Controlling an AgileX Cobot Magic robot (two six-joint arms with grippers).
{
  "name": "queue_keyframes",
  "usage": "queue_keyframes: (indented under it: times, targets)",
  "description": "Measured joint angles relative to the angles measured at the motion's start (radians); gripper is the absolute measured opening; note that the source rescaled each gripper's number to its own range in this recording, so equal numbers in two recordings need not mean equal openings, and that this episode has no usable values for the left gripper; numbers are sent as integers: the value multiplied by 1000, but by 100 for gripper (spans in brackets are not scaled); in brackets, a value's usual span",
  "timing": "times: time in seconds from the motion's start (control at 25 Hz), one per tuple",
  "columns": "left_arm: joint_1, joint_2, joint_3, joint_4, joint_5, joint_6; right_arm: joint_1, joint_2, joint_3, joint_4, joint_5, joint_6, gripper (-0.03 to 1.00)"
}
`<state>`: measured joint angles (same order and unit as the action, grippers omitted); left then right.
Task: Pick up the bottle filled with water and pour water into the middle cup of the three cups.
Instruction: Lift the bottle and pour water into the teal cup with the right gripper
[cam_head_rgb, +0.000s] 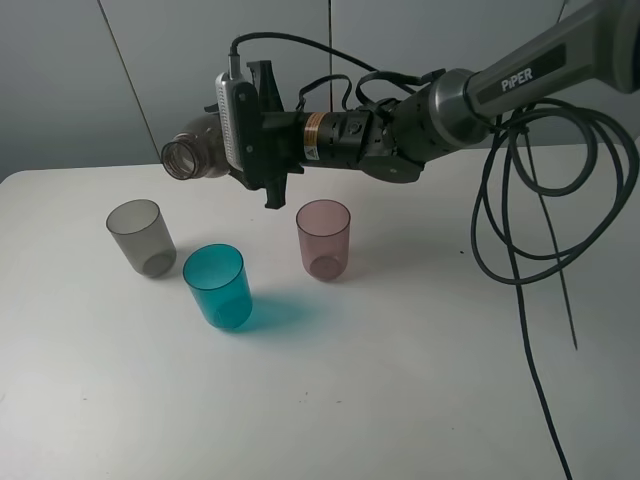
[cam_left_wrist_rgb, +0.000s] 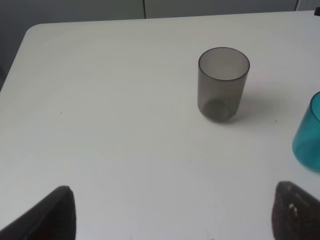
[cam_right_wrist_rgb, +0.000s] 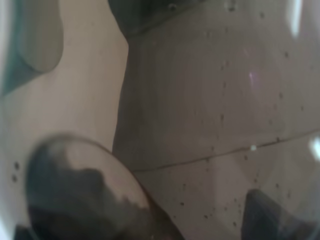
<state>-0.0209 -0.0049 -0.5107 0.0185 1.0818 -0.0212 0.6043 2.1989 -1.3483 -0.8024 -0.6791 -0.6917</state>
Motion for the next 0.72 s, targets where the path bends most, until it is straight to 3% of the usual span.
queue_keyframes:
  times: [0.52, 0.72]
  targets:
    - [0, 0, 0, 0, 0, 0, 0, 0, 0, -2, 4, -239, 3]
    - [0, 0, 0, 0, 0, 0, 0, 0, 0, -2, 4, -275, 3]
